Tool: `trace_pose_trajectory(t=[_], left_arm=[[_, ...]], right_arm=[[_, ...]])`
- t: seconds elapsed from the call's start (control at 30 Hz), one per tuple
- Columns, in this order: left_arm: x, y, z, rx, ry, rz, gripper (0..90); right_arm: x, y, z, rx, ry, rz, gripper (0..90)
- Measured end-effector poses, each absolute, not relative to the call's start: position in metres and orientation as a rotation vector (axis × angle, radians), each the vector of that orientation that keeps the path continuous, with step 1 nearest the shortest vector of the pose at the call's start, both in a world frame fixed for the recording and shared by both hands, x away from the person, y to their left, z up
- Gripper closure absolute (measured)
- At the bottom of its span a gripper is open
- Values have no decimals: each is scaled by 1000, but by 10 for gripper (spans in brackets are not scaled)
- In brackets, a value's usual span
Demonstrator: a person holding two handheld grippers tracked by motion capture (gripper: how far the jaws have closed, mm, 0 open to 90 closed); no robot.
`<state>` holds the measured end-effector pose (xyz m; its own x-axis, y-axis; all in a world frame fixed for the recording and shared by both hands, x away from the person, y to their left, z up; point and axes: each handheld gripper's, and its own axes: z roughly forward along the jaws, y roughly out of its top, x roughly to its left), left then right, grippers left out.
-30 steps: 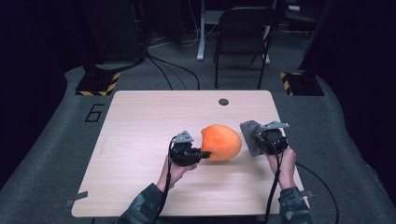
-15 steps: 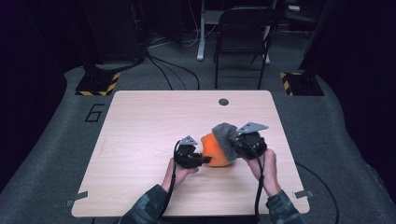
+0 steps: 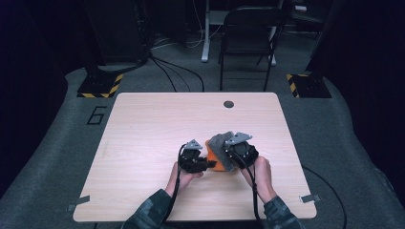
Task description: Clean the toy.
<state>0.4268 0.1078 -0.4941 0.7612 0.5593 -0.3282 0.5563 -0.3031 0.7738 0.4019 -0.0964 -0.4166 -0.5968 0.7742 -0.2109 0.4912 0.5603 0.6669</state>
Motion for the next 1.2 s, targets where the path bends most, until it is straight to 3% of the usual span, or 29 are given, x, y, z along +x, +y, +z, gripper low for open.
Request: trace_pose_trajectory(t=[0.3,0.6,0.87,0.97,1.2], left_arm=[[427,108,-494,1980,836,9,754],[426,107,-494,1983,833,14,750],[426,107,-494,1984,826,16,750],[426,107,-494,1982,829,15,748],[425,105,-494,1987,830,23,747]], right_arm=[[418,-133,-423,1161,2299,780,729],[440,-165,-459,1341,2313,719,728],[446,-171,-471,1382,2335,670,726],[443,-171,-463,1371,2316,667,724],[419,-157,-406,1243,2230,891,726]])
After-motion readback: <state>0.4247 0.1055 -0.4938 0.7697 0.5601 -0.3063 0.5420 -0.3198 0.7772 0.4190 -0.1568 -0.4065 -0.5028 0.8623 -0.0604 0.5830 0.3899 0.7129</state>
